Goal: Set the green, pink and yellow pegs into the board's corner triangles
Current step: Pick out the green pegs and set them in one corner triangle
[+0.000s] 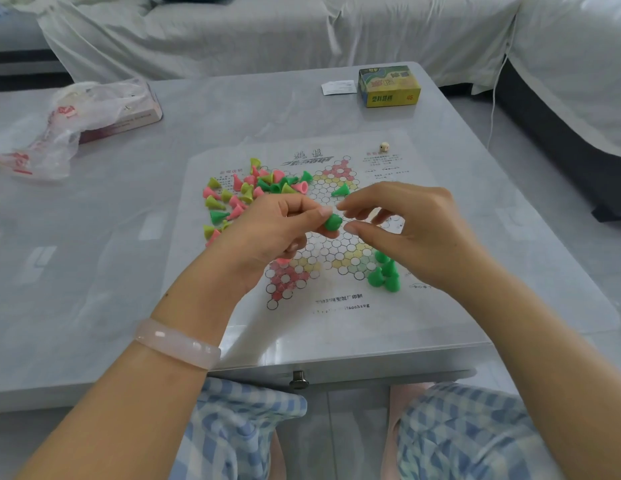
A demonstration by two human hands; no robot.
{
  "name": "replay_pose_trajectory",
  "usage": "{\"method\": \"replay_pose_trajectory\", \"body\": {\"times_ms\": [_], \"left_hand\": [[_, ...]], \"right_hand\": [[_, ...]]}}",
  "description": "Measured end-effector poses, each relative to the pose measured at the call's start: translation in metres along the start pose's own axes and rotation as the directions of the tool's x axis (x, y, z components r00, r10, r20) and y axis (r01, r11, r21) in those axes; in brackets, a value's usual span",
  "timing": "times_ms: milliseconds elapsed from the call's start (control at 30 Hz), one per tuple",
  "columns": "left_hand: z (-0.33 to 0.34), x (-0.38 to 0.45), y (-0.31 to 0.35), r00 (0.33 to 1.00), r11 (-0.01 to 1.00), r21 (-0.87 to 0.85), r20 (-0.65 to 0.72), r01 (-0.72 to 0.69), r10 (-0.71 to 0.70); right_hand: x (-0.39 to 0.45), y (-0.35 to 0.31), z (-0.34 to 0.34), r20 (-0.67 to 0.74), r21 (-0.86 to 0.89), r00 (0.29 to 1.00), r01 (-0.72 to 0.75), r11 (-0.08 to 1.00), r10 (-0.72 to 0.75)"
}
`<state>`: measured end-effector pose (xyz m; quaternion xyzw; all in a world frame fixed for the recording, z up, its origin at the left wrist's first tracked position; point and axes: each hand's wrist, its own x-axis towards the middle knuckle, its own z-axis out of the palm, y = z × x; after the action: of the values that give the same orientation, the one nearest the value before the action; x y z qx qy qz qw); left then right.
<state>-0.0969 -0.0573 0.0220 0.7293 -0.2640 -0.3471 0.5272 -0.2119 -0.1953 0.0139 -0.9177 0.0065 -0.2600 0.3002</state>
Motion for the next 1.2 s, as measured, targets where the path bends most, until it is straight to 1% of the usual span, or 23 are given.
{"method": "replay_pose_trajectory", "body": {"times_ms": [267,333,367,433,500,533,567,600,667,733,800,933,1033,1200], "left_hand": [[-0.001,-0.001,-0.002,1.000,0.999,0.046,0.007,0.008,-0.008],[0.001,-0.002,-0.002,1.000,0.998,0.070,-0.014,-0.008,0.009],[0.001,-0.002,-0.001,0.998,0.997,0.074,-0.051,-0.025,0.028],[-0.004,-0.002,0.000,0.980,0.992,0.109,-0.183,-0.060,0.080],[-0.016,0.001,-0.003,0.928,0.963,0.260,-0.334,-0.075,0.163],[-0.022,0.001,-0.005,0.902,0.928,0.370,-0.383,-0.048,0.199],[-0.029,0.002,-0.008,0.891,0.881,0.474,-0.398,-0.001,0.216],[-0.034,0.002,-0.010,0.899,0.826,0.562,-0.383,0.045,0.212],[-0.039,0.003,-0.015,0.940,0.717,0.691,-0.298,0.094,0.163],[-0.038,0.004,-0.019,0.968,0.637,0.765,-0.220,0.095,0.120],[-0.037,0.006,-0.021,0.972,0.590,0.803,-0.197,0.088,0.124],[-0.036,0.009,-0.022,0.962,0.582,0.807,-0.229,0.101,0.150],[-0.037,0.010,-0.024,0.959,0.588,0.801,-0.241,0.109,0.151],[-0.038,0.012,-0.023,0.921,0.625,0.774,-0.310,0.101,0.235]], "right_hand": [[0.000,-0.002,0.002,0.046,-0.047,0.998,0.048,0.998,-0.046],[0.000,-0.002,0.003,0.043,-0.046,0.998,0.050,0.998,-0.048],[0.000,-0.002,0.003,0.035,-0.033,0.999,0.037,0.999,-0.036],[0.000,-0.002,0.001,0.004,0.008,1.000,-0.004,1.000,0.004],[0.001,0.001,-0.002,-0.026,0.022,0.997,-0.076,0.997,0.077],[0.001,0.003,-0.005,-0.033,0.020,0.992,-0.122,0.992,0.123],[0.001,0.004,-0.007,-0.030,0.017,0.985,-0.169,0.985,0.169],[0.001,0.005,-0.009,-0.022,0.015,0.977,-0.211,0.977,0.212],[0.000,0.007,-0.010,0.008,0.009,0.962,-0.273,0.962,0.273],[0.000,0.007,-0.011,0.039,-0.005,0.952,-0.303,0.953,0.303],[0.000,0.006,-0.011,0.063,-0.011,0.948,-0.313,0.950,0.313],[-0.001,0.009,-0.013,0.102,-0.040,0.938,-0.328,0.944,0.330],[-0.001,0.012,-0.015,0.166,-0.102,0.924,-0.332,0.938,0.345],[-0.002,0.014,-0.012,0.250,-0.188,0.907,-0.298,0.936,0.339]]}}
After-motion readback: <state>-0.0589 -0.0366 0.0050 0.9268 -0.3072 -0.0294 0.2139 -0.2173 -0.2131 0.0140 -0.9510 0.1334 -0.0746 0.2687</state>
